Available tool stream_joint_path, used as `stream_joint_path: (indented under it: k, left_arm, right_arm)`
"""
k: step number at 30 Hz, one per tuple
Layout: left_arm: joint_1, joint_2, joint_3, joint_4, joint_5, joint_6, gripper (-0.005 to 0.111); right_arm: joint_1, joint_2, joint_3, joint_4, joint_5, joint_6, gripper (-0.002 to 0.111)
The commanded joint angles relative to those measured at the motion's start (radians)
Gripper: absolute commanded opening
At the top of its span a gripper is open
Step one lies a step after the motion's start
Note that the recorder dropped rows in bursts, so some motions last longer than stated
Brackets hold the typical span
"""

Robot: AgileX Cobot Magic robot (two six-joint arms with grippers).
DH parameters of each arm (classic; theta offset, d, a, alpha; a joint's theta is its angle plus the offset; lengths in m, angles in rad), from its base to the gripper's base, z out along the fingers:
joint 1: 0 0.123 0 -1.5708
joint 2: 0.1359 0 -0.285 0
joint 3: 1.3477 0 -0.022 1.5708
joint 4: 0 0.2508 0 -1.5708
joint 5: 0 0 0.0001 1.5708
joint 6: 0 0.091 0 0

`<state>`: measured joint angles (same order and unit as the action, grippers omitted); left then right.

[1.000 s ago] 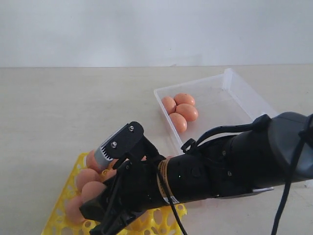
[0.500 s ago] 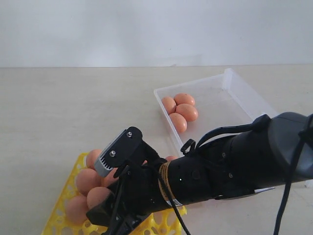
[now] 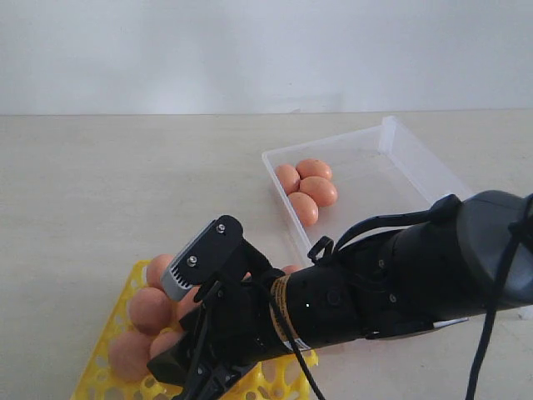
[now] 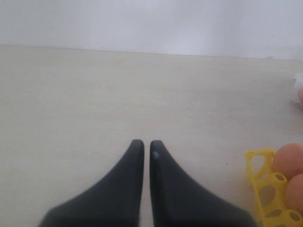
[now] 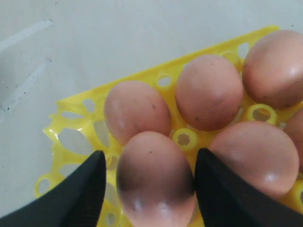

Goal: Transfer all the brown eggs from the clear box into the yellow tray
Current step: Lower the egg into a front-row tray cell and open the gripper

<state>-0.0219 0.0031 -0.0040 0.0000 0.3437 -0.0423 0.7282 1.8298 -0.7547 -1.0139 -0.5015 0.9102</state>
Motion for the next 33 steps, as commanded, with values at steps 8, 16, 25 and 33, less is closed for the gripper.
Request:
stream_joint_path:
  k: [8,16,25,33]
  left_arm:
    - [-0.001,-0.003,0.004,0.0,-0.006,0.004,0.004]
    - [-0.001,-0.003,0.004,0.0,-0.006,0.004,0.004]
    - [-0.001,-0.003,0.004,0.0,-0.006,0.004,0.004]
    - [-0.001,-0.003,0.004,0.0,-0.006,0.004,0.004]
  right_arm:
    - [0.003,-0.014,-0.003,-0.001,-0.029,-0.005,0.05]
    - [0.003,-0.107,-0.003,-0.005,0.116,0.03,0.05]
    - [0.003,-0.121,-0.003,-0.112,0.216,0.257,0.049]
    - [0.003,-0.121,-0.003,-0.236,0.133,0.367,0.0]
